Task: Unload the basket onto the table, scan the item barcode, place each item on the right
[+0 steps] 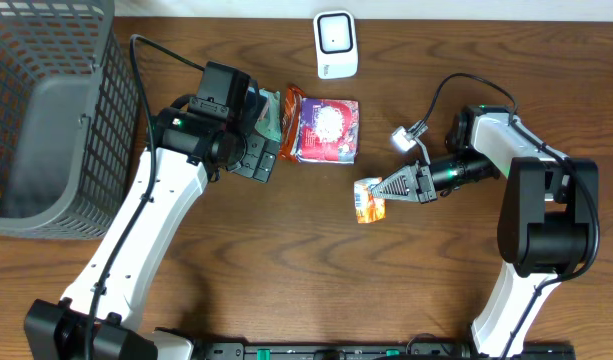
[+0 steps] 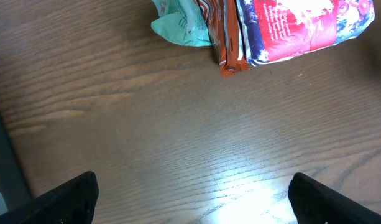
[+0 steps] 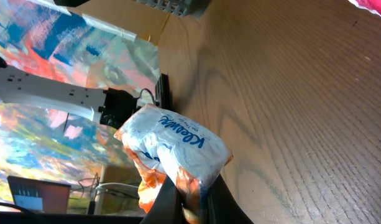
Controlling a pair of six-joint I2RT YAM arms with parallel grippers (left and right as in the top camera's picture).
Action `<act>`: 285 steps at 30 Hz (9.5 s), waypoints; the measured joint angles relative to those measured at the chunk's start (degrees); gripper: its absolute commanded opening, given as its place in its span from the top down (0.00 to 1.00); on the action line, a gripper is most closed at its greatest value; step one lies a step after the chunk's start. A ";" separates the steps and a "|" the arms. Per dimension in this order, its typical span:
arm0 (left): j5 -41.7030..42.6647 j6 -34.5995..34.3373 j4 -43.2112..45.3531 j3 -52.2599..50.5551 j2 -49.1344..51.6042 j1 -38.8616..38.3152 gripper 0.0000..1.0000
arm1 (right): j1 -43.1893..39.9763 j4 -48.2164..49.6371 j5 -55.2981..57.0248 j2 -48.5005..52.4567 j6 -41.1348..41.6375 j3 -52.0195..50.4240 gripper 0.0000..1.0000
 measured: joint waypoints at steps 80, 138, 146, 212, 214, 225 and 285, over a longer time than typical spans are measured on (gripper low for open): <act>0.00 -0.02 0.02 0.00 0.00 0.00 0.02 | 22.12 83.78 91.89 10.54 60.15 32.65 0.99; 0.00 0.00 0.00 0.00 0.00 0.00 0.02 | -23.10 41.77 86.16 7.21 74.79 37.99 0.01; 0.00 -0.02 0.00 0.00 0.00 0.00 0.02 | -21.59 38.58 72.30 7.91 74.71 37.99 0.01; 0.02 -0.02 0.00 0.00 0.00 0.00 0.02 | 1.44 39.78 4.87 7.91 77.66 12.35 0.99; 0.00 0.00 0.00 0.00 0.00 0.00 0.02 | -1.53 35.08 2.21 7.91 73.20 12.28 0.99; 0.00 0.00 0.00 0.00 0.00 0.00 0.02 | -7.89 4.55 3.48 7.91 34.45 11.89 0.99; 0.00 0.00 0.00 0.00 0.00 0.00 0.02 | 0.85 9.29 72.65 4.85 70.49 34.67 0.99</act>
